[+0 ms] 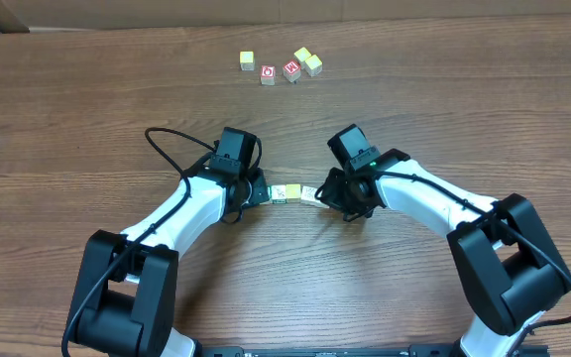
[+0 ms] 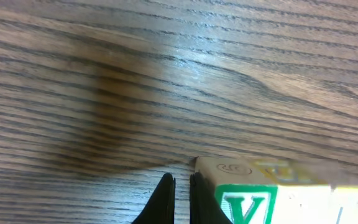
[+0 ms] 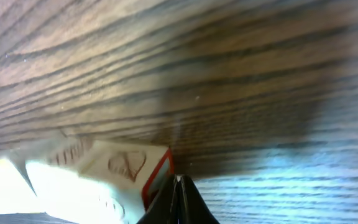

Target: Flip 5 blocks

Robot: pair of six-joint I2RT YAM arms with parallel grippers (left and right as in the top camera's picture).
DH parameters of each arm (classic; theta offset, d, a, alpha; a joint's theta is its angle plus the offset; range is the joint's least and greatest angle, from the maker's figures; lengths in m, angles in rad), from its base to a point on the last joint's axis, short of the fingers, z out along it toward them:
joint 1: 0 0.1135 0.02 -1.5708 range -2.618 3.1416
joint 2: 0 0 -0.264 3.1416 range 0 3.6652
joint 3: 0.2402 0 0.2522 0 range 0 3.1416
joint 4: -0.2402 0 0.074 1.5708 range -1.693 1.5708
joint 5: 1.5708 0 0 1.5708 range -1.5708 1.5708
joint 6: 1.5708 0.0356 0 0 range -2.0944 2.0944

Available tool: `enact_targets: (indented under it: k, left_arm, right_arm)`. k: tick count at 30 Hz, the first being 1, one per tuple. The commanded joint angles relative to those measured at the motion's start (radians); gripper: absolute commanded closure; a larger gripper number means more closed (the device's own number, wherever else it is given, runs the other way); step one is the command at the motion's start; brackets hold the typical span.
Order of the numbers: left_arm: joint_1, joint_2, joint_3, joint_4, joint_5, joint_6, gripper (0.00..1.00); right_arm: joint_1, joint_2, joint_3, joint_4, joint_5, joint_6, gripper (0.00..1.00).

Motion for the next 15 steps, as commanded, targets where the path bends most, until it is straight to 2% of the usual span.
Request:
enact_targets:
  k: [1,7,15]
  left_arm:
    - [-0.009,0.012,0.005,0.006,0.049,0.044,0.96]
    - [-0.009,0.012,0.005,0.017,0.045,0.066,0.96]
    - [-0.008,0.012,0.006,0.011,0.015,0.066,0.96]
  right_arm:
    - [0.031,0.001,-0.002,0.017,0.010,0.018,0.96]
    - [0.031,0.001,-0.002,0.028,0.063,-0.066,0.96]
    - [0.030,0.001,-0.002,-0.007,0.069,-0.063,0.96]
